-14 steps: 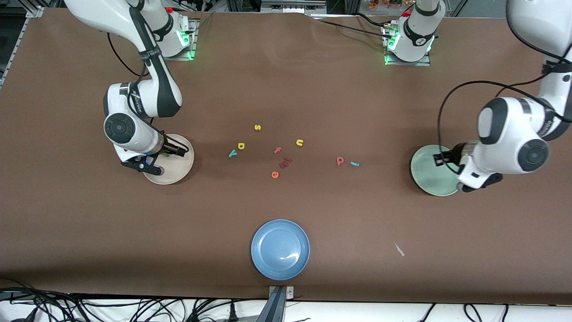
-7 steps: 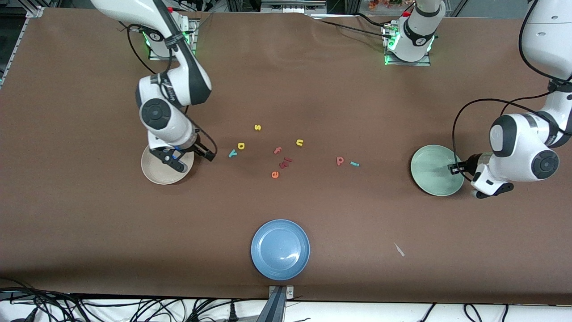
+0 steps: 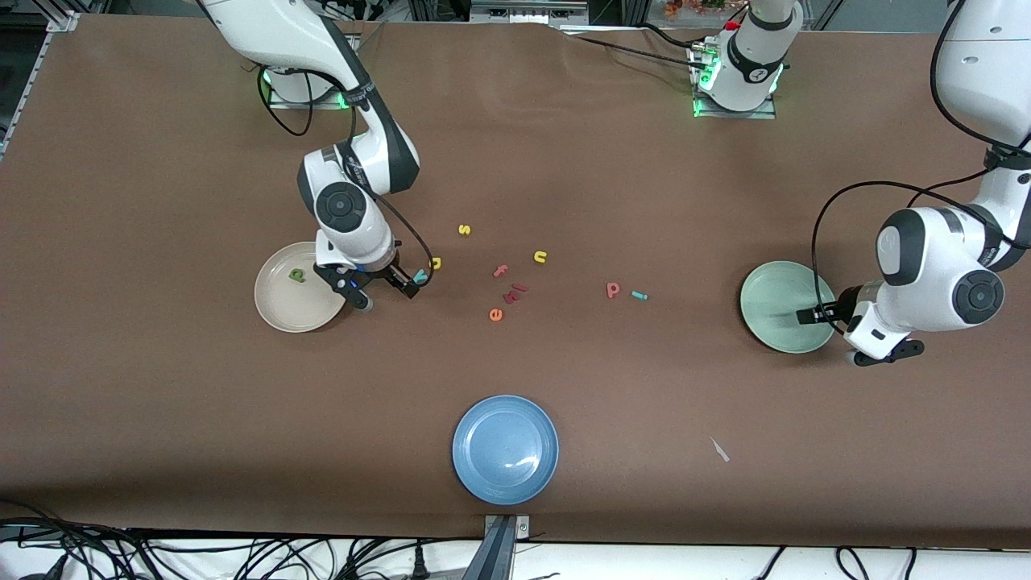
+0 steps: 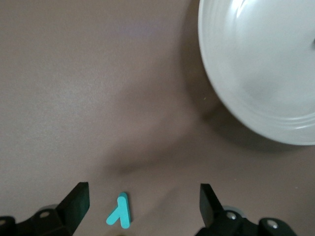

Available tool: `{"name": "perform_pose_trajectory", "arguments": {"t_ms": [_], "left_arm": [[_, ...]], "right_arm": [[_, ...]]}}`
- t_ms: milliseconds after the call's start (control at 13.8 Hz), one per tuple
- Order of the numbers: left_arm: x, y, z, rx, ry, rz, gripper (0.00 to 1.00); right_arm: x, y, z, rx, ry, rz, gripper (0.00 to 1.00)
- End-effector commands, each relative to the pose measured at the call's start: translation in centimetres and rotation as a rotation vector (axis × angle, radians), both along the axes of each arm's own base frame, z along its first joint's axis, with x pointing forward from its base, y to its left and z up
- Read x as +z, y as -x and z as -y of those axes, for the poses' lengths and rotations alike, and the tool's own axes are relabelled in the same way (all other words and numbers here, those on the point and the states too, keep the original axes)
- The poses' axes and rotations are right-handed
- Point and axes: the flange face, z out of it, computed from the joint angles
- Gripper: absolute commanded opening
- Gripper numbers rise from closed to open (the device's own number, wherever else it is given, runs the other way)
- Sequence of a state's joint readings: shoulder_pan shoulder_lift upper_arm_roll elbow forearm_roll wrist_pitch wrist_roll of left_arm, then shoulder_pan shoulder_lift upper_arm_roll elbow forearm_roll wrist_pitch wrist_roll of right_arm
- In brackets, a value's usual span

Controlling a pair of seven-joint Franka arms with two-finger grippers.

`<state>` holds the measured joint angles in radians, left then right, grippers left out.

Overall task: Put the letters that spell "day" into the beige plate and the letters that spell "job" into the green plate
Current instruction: 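Grasp the teal y with the right gripper while the left gripper grasps the teal bar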

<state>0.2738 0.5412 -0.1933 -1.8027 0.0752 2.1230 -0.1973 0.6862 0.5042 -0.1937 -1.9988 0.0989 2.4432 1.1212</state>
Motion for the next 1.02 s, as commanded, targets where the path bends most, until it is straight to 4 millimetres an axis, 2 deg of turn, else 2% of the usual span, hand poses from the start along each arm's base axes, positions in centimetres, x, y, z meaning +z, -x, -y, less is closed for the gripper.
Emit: {"name": "perform_pose_trajectory", "arguments": {"t_ms": [0, 218, 436, 581, 727, 945], "left_arm": [[2.1, -0.5, 6.8, 0.114, -0.010, 0.013, 1.00], [3.2, -0.4, 12.8, 0.381, -0.029, 0.001, 1.00], [2.3, 0.3, 19.1, 0.579, -0.051, -0.017, 1.00], [-0.1, 0.7, 21.8, 0.749, -0.062, -0.027, 1.00], [-2.1, 1.9, 24.8, 0.838, -0.096, -0.052, 1.00], [-3.4, 3.4, 27.5, 0.940, -0.122, -0.062, 1.00]], "right_arm": [[-0.2, 0.1, -0.6, -0.016, -0.006, 0.009, 0.99], [-0.3, 0.1, -0.5, -0.016, -0.005, 0.007, 0.99], [-0.3, 0.1, -0.7, -0.015, -0.005, 0.008, 0.99], [-0.7, 0.1, -0.6, -0.015, -0.004, 0.009, 0.99], [-0.8, 0.4, -1.0, -0.008, -0.002, 0.007, 0.99], [-2.0, 0.6, -1.4, -0.030, -0.003, 0.023, 0.99]]}}
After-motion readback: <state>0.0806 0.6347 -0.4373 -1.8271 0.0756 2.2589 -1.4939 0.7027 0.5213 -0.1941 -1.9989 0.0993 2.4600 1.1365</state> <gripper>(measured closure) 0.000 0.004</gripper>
